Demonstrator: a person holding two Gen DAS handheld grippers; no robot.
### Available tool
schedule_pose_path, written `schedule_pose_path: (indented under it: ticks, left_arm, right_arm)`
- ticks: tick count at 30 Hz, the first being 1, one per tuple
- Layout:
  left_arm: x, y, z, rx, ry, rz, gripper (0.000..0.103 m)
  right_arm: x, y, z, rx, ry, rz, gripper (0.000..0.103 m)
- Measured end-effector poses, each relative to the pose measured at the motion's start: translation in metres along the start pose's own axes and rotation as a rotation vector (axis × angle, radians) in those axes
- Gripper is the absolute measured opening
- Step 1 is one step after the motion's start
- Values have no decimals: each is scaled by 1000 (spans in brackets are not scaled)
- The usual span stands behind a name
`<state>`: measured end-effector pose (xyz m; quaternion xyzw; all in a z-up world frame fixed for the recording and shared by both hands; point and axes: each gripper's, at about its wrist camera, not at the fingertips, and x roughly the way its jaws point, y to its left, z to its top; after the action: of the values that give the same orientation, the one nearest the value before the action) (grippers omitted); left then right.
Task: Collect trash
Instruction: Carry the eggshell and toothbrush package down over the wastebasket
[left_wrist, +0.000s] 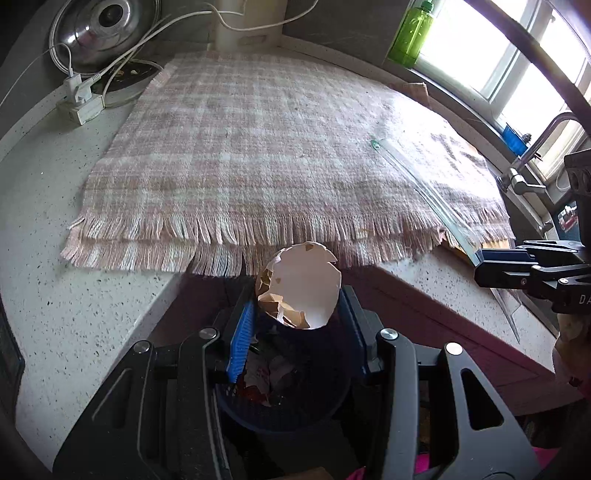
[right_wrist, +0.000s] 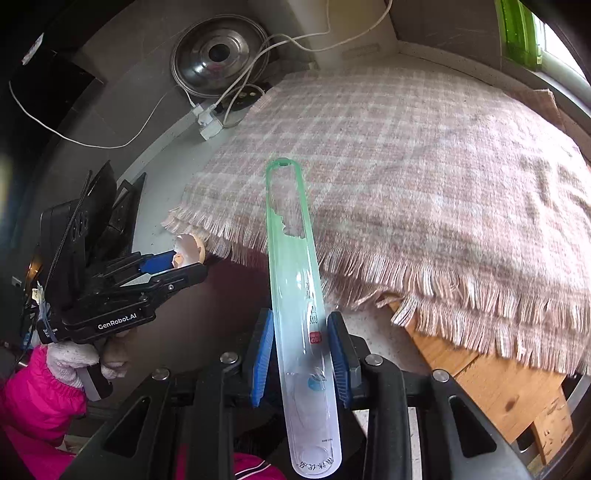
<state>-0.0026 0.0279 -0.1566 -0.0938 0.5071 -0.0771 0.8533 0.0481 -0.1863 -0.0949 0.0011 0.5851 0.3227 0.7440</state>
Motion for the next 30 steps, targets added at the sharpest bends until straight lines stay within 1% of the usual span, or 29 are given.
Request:
schedule_pose_path:
  ticks: [7,13,15,17,22,30]
  left_arm:
    - [10,0,-32,1,53,-18,45]
    - [23,2,-60,1,107,-11,45]
    - [31,1,-69,10,132,-6,45]
    - [39,1,-78,19,157,3,45]
    - [56,2,-100,28,207,18,45]
    - [78,5,-122,30,263,27,45]
  right_arm:
    - [11,15,-35,27,49,9,30]
    - [29,17,-60,75,97,23,30]
    - [35,19,-66,67,110,10,30]
    - [43,22,-71,46,122,-28,30]
    - [62,21,-85,81,170,-16,30]
    - [104,17,-105,114,271,-49,30]
